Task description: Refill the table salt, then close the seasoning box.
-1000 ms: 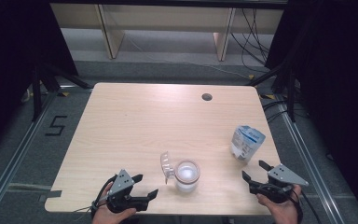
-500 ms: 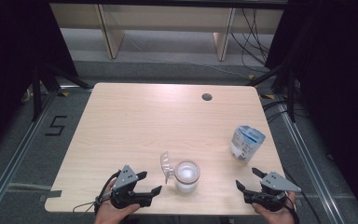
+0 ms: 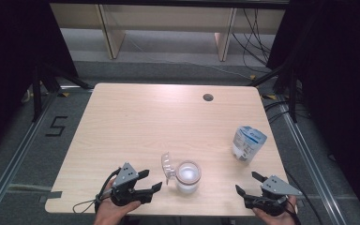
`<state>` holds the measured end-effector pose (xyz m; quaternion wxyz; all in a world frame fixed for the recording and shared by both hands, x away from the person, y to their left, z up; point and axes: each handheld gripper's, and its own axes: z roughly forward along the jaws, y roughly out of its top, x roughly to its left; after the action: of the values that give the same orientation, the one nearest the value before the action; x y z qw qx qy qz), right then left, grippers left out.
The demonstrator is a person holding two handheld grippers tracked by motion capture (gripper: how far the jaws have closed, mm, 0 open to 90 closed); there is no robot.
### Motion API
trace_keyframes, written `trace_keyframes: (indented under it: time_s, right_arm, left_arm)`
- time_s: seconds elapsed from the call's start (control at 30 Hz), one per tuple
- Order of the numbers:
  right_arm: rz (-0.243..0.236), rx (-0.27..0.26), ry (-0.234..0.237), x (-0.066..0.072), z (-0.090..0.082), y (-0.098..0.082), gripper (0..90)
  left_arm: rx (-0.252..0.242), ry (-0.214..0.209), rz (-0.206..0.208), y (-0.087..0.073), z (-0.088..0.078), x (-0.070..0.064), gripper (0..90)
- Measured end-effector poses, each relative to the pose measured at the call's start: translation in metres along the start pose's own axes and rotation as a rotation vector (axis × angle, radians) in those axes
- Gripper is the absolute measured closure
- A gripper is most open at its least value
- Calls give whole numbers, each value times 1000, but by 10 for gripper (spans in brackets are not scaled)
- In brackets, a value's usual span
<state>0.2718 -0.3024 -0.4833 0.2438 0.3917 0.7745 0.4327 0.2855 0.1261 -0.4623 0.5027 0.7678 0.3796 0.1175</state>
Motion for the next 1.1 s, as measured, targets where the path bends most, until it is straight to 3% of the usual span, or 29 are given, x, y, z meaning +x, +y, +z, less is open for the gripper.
trace_keyframes:
  time_s: [0.27,0.3,0.33,0.4,0.43,0.53,0.57,0.6,0.73,0.87,0.93,1.1]
  right_arm:
    - [24,16,7,3,-1,-1,231]
    - [-2,4,13,1,1,-1,231]
    - [6,17,19,1,1,-1,231]
    - [4,15,27,0,2,-1,234]
    - [3,18,21,0,2,-1,235]
    - [0,13,24,0,2,-1,239]
    - [16,18,26,1,2,-1,239]
    - [7,15,25,1,2,-1,239]
    - [-8,11,13,2,2,0,241]
    - [21,14,23,5,2,0,242]
    - [-14,6,19,2,3,1,243]
    - [-2,14,28,3,3,1,244]
  left_arm:
    - [-10,-12,30,6,-1,-6,540]
    - [-8,-13,41,7,-1,-7,583]
    - [-6,-19,68,8,-1,-7,621]
    - [-20,-22,58,9,1,-11,695]
    - [-19,-13,81,11,0,-11,725]
    - [-26,-4,96,13,0,-12,808]
    - [-38,-15,75,13,1,-13,830]
    - [-39,-13,95,13,0,-13,849]
    - [-40,-3,93,16,1,-15,886]
    - [-49,-5,100,18,2,-15,892]
    - [-51,-9,107,18,3,-15,892]
    - [-47,-11,101,19,5,-18,892]
